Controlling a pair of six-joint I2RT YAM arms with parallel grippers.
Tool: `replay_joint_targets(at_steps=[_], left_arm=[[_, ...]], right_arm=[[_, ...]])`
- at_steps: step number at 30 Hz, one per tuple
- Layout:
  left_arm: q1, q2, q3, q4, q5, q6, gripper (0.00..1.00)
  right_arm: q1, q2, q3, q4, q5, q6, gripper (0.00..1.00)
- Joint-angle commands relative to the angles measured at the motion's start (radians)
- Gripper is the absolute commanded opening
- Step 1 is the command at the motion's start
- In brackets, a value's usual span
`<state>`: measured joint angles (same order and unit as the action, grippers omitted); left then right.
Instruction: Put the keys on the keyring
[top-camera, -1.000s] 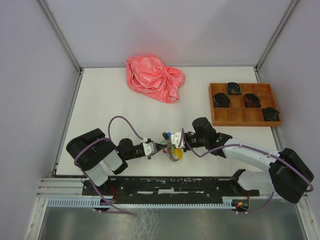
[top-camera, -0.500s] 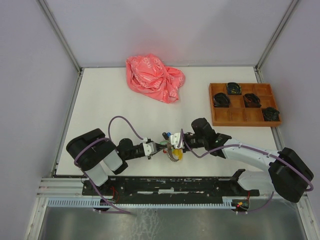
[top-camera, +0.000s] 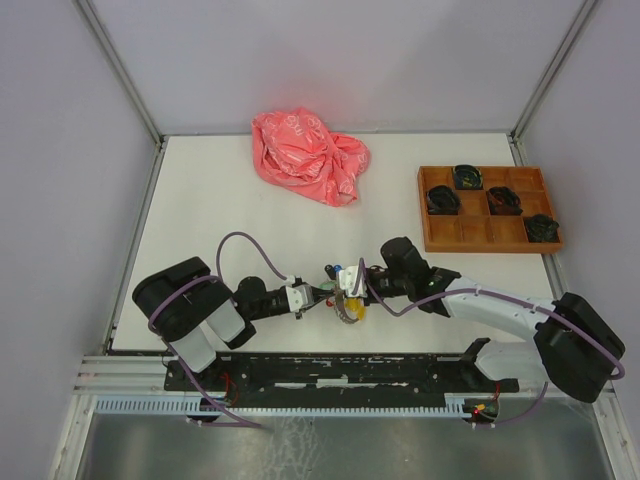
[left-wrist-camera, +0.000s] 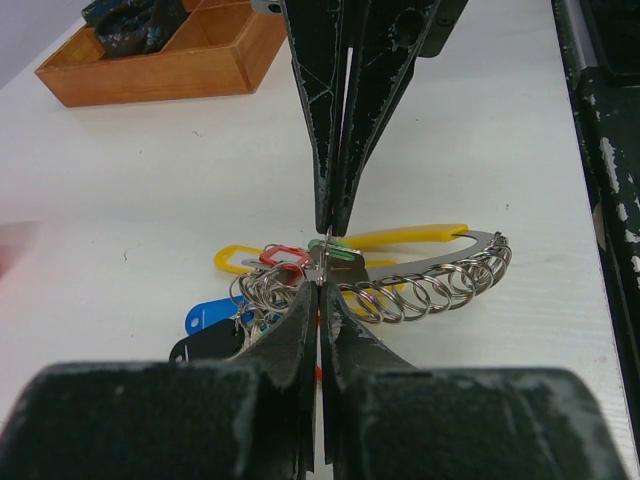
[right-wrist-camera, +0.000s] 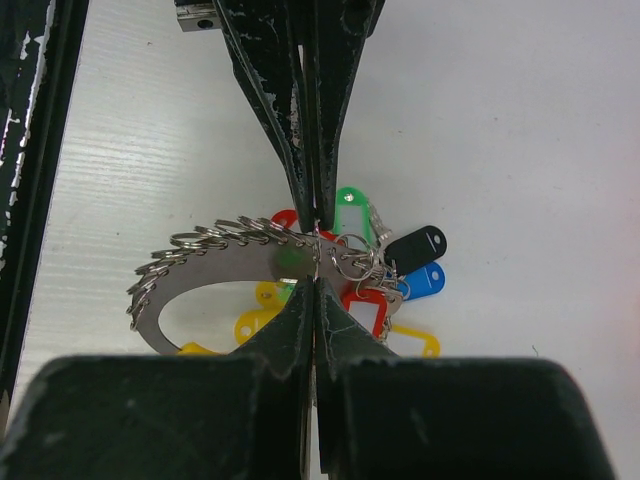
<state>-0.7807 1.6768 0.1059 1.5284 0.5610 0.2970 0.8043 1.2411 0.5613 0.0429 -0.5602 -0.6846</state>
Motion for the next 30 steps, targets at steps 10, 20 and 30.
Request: replay_joint_targets(at_steps=[10,20,30], left_arm=[[0.0,-0.006,0.034,0.201,0.048,-0.013,0.03],[-0.001,-0.046,0.013,0.202,-0.105,-0.162,0.03],[-0.008,-0.065,-0.001,0.201,-0.162,-0.282,0.03]], right_arm=[[0.024,0.029,-0.009,0.132,0.005,0.049,0.01],[0.026,0.003,-0.015,0.095,0.02,-0.043,0.01],[0.026,0.007,-0.004,0.076,0.021,-0.087,0.01]])
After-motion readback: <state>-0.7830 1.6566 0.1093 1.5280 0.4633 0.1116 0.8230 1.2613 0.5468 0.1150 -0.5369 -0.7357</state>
